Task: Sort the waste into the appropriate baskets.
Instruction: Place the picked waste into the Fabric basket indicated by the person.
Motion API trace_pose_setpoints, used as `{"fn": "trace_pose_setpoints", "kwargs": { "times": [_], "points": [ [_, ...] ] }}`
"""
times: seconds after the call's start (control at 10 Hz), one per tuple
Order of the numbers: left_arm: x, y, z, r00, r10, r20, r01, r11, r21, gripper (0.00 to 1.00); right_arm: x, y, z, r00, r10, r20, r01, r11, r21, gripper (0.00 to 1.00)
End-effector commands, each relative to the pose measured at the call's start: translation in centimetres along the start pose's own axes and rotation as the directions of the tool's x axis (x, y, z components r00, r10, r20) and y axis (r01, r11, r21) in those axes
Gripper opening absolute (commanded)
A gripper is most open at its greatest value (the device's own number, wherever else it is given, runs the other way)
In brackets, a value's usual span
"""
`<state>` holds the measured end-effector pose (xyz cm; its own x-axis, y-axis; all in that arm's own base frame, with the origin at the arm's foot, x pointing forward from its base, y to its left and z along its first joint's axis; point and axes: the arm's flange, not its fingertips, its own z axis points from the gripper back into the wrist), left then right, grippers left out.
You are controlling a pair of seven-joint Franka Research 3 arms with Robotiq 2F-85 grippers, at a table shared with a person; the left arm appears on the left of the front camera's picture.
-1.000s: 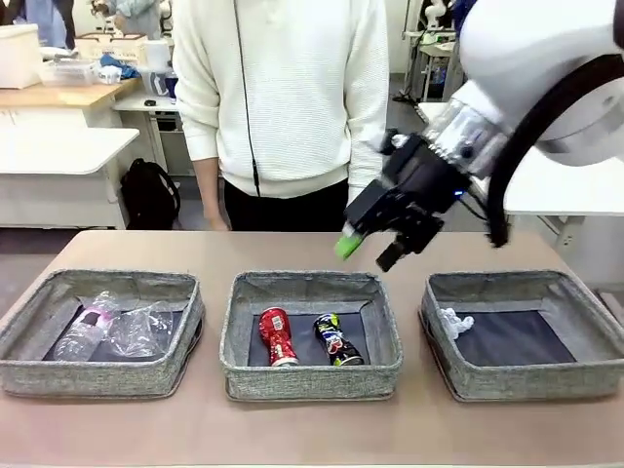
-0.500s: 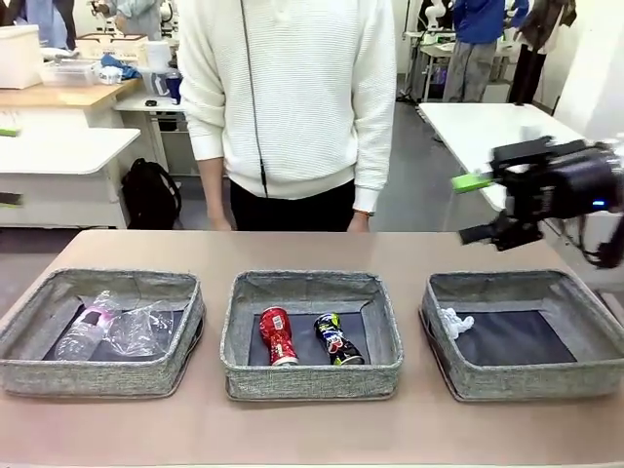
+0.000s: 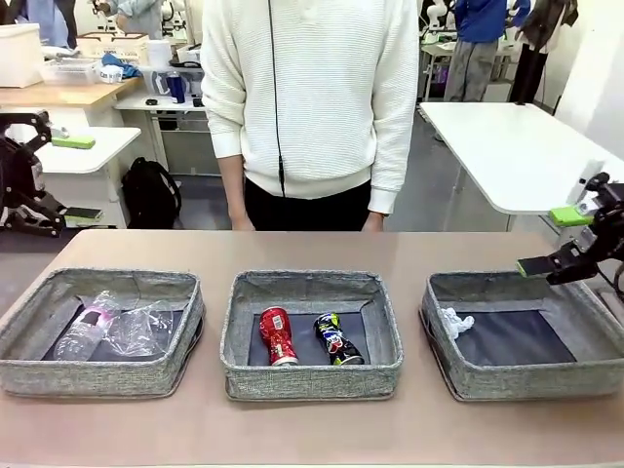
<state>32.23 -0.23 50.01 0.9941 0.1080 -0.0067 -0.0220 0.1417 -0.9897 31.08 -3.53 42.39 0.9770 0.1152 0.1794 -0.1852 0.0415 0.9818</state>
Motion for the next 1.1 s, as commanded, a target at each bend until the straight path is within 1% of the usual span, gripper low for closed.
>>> {"fn": "trace_pose_setpoints", "kwargs": {
  "times": [0.0, 0.1, 0.2, 1.0],
  "points": [
    [-9.6, 6.7, -3.2, 0.978, -0.052, -0.200, 0.046, 0.998, -0.036, 1.00, -3.5, -2.4, -2.3, 0.981, -0.114, 0.160, 0.116, 0.993, -0.001, 1.00],
    [-10.1, 8.2, -2.7, 0.945, -0.036, -0.324, 0.102, 0.976, 0.190, 1.00, 0.0, 0.0, 0.0, 1.000, 0.000, 0.000, 0.000, 1.000, 0.000, 1.00],
    [-0.5, 0.7, -0.8, 0.996, -0.016, -0.093, 0.015, 1.000, -0.021, 1.00, 0.0, 0.0, 0.0, 1.000, 0.000, 0.000, 0.000, 1.000, 0.000, 1.00],
    [-0.5, 0.7, -0.8, 0.996, -0.016, -0.093, 0.015, 1.000, -0.021, 1.00, 0.0, 0.0, 0.0, 1.000, 0.000, 0.000, 0.000, 1.000, 0.000, 1.00]
  ]
}}
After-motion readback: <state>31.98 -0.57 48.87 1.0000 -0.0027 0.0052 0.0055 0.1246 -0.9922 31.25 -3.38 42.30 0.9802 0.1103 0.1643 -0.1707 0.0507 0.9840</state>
